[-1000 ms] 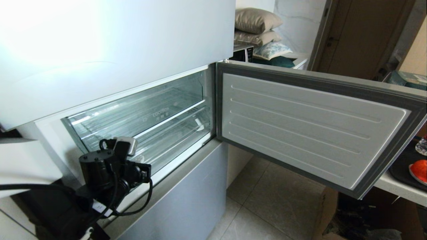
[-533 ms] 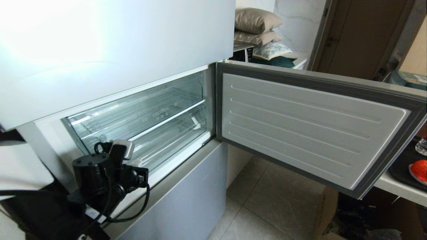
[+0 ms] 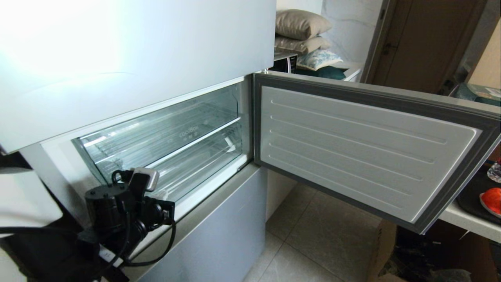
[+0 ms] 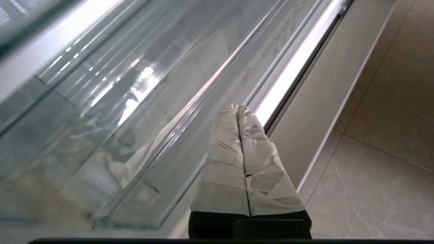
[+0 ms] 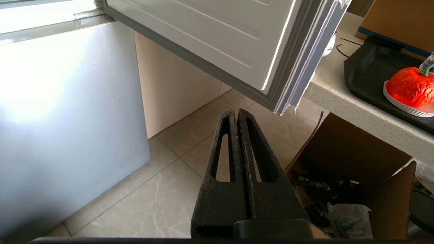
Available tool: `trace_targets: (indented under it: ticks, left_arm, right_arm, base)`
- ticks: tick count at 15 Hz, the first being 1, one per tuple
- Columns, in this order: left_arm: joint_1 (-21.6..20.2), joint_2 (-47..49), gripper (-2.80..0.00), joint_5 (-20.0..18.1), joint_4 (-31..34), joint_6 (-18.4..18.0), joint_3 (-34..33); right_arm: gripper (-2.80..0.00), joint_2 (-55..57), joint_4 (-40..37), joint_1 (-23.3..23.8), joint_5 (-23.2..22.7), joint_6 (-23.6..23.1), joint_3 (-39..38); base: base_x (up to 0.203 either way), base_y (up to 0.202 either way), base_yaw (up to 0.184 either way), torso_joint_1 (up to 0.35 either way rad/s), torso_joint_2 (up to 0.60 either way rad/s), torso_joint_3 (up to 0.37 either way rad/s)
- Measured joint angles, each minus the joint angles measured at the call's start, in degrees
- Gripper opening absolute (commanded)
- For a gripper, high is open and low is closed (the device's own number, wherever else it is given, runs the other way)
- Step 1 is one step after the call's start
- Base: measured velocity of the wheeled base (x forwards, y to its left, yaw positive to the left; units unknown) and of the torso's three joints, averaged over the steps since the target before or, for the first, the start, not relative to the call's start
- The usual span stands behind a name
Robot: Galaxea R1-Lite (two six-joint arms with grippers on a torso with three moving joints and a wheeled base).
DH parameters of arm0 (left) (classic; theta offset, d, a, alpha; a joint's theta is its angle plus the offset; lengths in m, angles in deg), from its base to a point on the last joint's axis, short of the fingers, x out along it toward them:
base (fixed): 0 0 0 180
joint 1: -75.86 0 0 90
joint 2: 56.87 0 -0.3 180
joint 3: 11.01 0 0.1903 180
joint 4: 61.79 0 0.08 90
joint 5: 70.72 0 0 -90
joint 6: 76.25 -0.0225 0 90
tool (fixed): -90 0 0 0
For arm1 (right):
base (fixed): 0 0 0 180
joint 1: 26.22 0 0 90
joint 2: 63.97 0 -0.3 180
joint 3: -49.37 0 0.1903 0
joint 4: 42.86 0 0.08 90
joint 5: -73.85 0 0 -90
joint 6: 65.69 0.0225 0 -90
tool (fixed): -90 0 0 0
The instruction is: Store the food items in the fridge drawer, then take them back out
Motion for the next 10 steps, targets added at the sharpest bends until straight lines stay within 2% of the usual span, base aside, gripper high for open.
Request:
trace_targets:
  ticks: [10]
  left_arm:
    - [-3.53, 7.94, -2.8, 0.48, 0.34, -0.36, 8.25]
  right_arm:
    - [-2.8, 0.0, -0.01, -0.02, 0.0, 0.0, 0.0]
  base:
    - [0.0, 0.0, 0.0, 0.0, 0.0, 0.0]
